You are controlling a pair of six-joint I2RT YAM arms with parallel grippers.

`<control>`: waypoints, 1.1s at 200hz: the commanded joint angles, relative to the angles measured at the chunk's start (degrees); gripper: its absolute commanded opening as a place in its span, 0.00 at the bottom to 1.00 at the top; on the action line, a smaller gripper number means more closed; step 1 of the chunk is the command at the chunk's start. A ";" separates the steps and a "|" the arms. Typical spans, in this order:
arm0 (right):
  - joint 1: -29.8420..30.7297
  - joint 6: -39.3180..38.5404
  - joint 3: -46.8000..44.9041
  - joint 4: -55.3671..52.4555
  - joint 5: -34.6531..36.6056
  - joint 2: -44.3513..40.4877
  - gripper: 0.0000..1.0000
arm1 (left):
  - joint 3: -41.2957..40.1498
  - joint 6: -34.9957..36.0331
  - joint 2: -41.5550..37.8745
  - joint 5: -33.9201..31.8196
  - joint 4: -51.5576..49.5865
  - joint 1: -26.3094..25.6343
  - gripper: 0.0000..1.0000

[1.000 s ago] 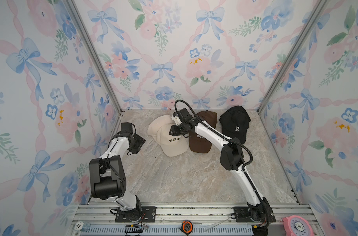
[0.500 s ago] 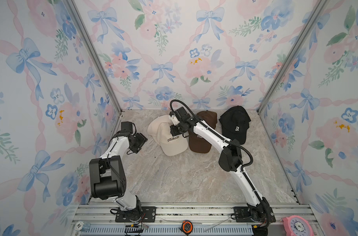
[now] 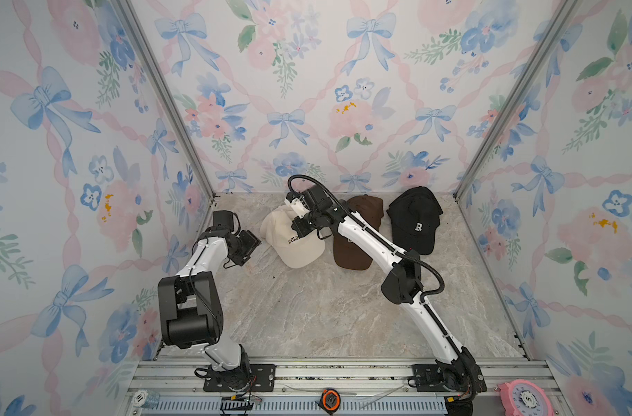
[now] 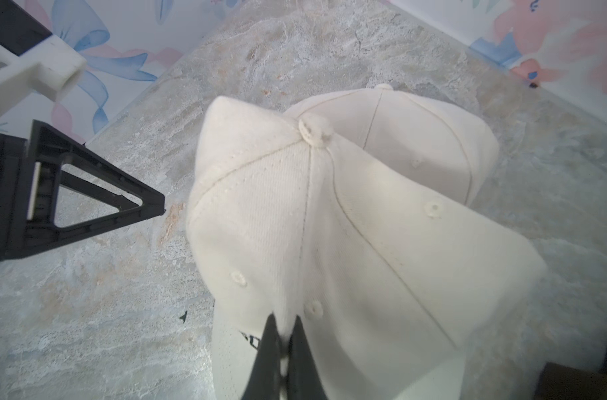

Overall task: Stack the baseball caps by color
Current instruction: Adjust the baseball cap.

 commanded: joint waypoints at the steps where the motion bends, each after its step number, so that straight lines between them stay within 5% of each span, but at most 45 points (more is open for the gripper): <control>1: -1.16 -1.54 3.91 2.47 -2.07 3.39 0.02 | 1.88 1.19 1.13 0.41 -0.78 0.46 0.68; 28: -2.19 -2.01 5.26 2.89 -3.09 5.11 0.07 | 2.83 1.02 1.52 0.37 -1.29 0.64 0.68; 36: -2.25 -2.20 5.15 3.21 -3.34 5.28 0.20 | 2.81 0.89 1.57 0.28 -1.43 0.67 0.68; 48: -2.25 -2.70 4.90 3.52 -2.96 5.42 0.59 | 2.84 0.60 1.74 0.41 -1.35 0.69 0.68; 57: -2.26 -2.88 4.66 3.61 -2.07 5.33 0.70 | 2.80 0.34 2.03 0.44 -1.37 0.66 0.68; 158: -5.05 0.15 -4.75 2.74 -1.42 -1.06 0.67 | 5.99 -0.59 3.62 -0.98 -1.34 -1.39 0.67; 220: -7.77 6.45 -27.61 15.63 -1.36 -11.63 0.68 | 7.20 0.27 2.71 -1.04 -1.40 -2.17 0.68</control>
